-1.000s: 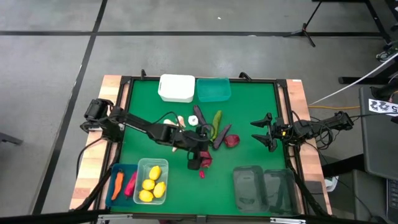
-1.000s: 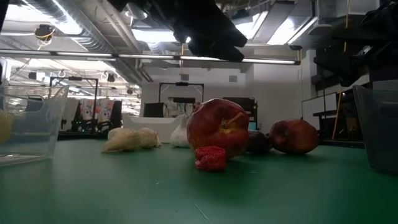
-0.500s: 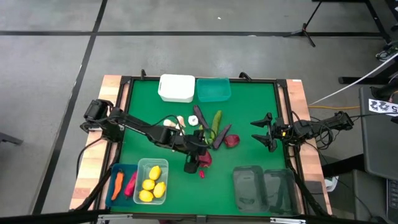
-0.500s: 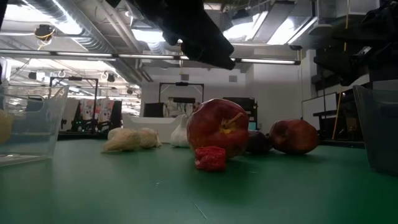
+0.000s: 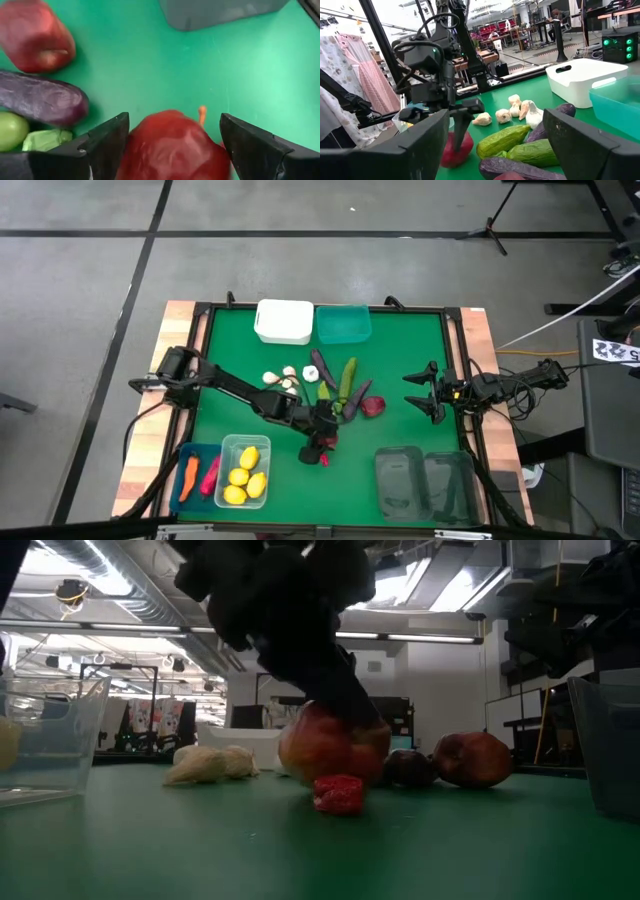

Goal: Sort produce into baskets
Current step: Put the apple into the white bin

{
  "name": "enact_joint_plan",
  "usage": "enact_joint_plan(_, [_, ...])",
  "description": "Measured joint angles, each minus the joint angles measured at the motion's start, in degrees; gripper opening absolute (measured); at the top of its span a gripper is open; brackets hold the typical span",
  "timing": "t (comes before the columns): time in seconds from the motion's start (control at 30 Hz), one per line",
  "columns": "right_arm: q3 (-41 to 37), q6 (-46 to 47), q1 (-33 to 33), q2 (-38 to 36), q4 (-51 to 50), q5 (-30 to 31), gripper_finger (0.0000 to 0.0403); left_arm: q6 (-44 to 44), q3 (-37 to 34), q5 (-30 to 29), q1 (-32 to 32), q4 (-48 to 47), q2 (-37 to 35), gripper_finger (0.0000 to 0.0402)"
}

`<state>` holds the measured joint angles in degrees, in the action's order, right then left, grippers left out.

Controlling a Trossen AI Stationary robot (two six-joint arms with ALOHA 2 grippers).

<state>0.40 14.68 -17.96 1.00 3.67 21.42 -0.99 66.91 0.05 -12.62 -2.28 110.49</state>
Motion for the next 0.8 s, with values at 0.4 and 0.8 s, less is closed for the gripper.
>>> enact_joint_plan(0.4, [0.02, 0.04, 0.00, 1.85, -0.02, -0.42, 0.0321, 0.89, 0.18, -0.02, 0.02, -0.80, 2.13, 0.0302])
enact_joint_plan(0.8, [0.01, 0.50, -0.01, 2.27, -0.03, -0.44, 0.0321, -1.16, 0.08, -0.41, 0.02, -0.90, 2.24, 0.0230])
